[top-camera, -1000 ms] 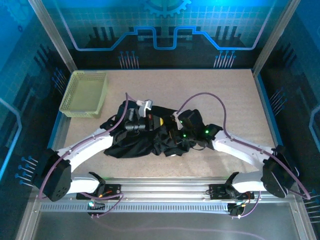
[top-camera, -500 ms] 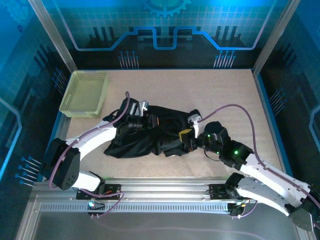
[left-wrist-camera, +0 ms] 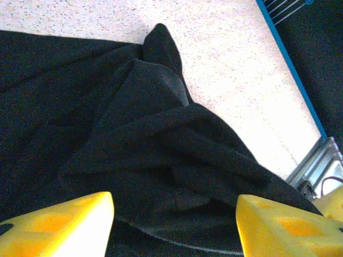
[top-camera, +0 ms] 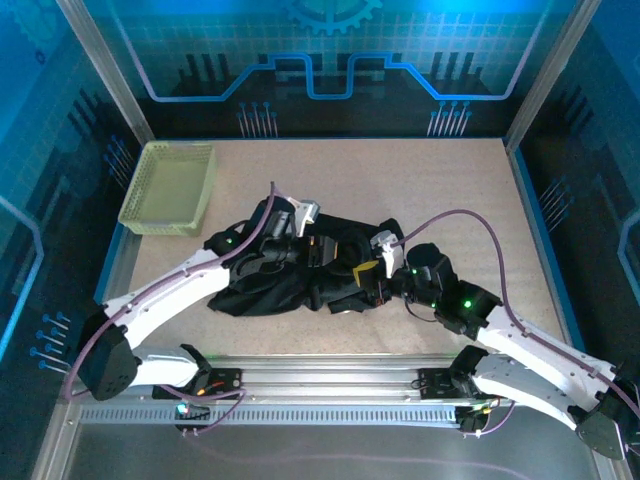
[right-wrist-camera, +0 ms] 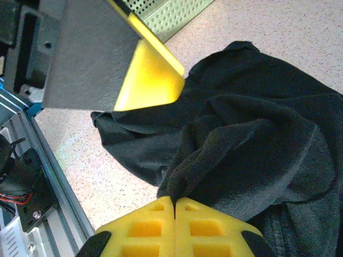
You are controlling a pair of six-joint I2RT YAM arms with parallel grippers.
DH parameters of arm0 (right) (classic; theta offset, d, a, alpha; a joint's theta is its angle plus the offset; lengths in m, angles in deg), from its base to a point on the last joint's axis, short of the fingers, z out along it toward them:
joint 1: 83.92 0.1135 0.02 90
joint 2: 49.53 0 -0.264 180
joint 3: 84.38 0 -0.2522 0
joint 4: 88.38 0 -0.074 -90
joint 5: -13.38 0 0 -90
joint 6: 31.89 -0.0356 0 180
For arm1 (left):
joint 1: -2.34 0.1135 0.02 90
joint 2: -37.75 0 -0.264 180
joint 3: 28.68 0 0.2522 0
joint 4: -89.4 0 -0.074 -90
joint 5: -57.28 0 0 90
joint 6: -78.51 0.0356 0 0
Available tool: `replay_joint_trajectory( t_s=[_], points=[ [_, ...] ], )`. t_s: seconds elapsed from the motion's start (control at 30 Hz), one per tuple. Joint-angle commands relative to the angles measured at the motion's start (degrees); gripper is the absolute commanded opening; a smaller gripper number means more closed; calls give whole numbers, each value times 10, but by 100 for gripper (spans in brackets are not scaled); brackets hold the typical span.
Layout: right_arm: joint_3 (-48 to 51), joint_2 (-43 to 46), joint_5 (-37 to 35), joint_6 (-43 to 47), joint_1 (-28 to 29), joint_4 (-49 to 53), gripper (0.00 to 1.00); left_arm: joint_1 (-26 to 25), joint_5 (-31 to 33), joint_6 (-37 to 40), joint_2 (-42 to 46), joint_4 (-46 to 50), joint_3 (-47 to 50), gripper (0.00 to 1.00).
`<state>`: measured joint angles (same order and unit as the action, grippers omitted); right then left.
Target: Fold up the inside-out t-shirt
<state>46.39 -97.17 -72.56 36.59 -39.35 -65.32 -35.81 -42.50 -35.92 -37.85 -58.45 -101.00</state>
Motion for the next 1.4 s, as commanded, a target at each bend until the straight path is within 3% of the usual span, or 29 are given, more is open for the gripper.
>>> replay_joint_trajectory(
  t_s=[0.0, 0.23, 0.57, 0.93, 1.13, 1.2, 1.37],
  points=[
    [3, 1, 9, 9, 0, -21, 0, 0, 11, 15, -41, 44, -22, 61],
    [4, -3, 9, 8, 2, -25, 0, -11, -22, 7, -80, 24, -36, 56],
    [3, -9, -7, 7, 3, -27, 0, -22, -53, 7, -119, 22, -43, 40],
    [23, 1, -97, -31, 2, 2, 0, -22, -37, 0, -106, 10, -23, 0],
    [44, -27, -123, -114, -1, 82, 0, -31, -28, -11, -105, -6, 3, 0],
    [50, -38, -118, -135, -1, 108, 5, -40, -24, -14, -107, -8, 10, 0],
    [28, -43, -140, -154, -1, 194, 35, -56, -7, -23, -106, -14, 19, 8]
  ],
)
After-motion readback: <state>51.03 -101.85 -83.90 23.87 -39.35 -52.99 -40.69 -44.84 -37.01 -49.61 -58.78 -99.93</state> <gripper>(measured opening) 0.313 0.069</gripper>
